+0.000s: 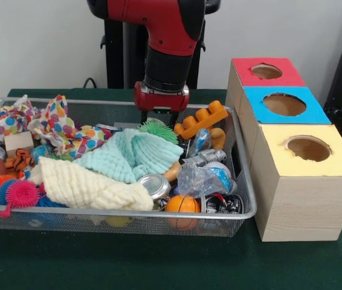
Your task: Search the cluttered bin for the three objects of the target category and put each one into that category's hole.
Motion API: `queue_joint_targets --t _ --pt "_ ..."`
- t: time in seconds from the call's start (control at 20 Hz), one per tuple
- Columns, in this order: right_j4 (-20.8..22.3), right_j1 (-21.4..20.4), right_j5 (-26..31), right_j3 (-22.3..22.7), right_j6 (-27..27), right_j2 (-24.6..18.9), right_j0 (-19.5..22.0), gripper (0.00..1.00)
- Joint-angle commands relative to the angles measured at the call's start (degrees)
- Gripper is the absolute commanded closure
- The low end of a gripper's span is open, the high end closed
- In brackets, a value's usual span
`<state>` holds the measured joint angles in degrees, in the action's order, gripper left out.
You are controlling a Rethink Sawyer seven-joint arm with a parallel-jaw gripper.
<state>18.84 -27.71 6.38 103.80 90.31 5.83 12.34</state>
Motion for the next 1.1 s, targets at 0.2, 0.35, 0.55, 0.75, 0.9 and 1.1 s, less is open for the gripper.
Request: queue_joint_targets --t 0.2,0.35,0.55,0.75,0.9,1.1 --pt "-1.43 -4.46 6.34 3.1 5.34 -7.12 6.0 0.0" --pt "-1.15 -3.21 6.66 2.54 4.63 -8.46 7.6 0.0" --pt "-0.25 -2.41 6.91 1.63 3.65 -8.96 8.77 0.0" --pt "-0.59 -3.6 8.79 1.59 3.16 -9.56 9.58 0.0" --pt "-0.51 -3.27 8.81 0.66 3.53 -9.0 9.22 0.0" --pt "-0.41 -3.43 9.01 0.49 3.41 -9.28 9.64 0.0"
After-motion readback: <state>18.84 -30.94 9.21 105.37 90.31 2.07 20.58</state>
